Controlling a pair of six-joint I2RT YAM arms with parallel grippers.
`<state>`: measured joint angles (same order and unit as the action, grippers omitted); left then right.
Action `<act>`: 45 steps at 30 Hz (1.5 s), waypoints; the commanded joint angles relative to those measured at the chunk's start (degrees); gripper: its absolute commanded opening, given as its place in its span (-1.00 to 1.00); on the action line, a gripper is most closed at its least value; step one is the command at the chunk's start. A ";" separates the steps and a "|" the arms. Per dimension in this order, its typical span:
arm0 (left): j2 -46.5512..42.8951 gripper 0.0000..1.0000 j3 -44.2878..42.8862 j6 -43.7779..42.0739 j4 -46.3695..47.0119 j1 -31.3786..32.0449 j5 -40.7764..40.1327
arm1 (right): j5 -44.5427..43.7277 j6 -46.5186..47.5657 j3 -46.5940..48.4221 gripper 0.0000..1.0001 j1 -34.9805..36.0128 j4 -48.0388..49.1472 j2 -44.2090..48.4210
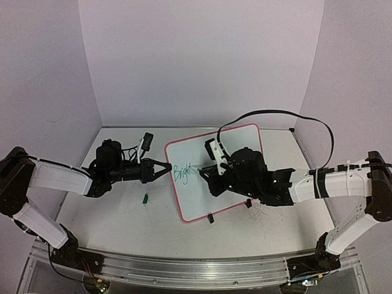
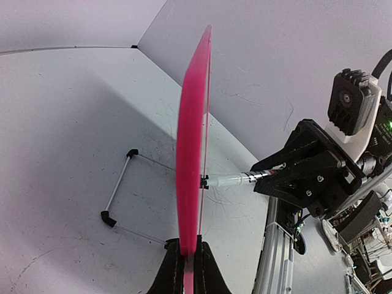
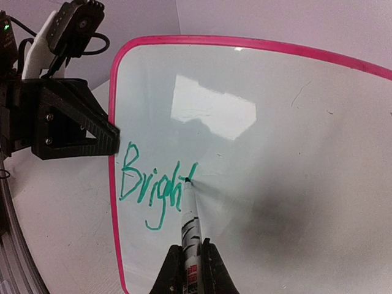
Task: Write a sentence on the whiteboard
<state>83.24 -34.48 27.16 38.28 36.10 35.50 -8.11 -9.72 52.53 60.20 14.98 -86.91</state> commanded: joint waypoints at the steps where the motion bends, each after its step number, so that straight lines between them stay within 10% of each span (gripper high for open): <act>1: -1.85 -1.00 -1.41 -0.97 0.45 0.03 0.30 | -5.13 -1.14 0.17 -1.00 -0.31 -1.43 3.19; 45: -1.45 -1.00 -2.17 -1.14 -0.01 0.04 0.62 | 1.15 1.07 -1.21 -1.00 -0.61 1.56 2.26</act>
<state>83.07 -34.48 26.98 37.93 36.10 35.83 -5.98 -8.01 48.81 59.66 15.38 -84.33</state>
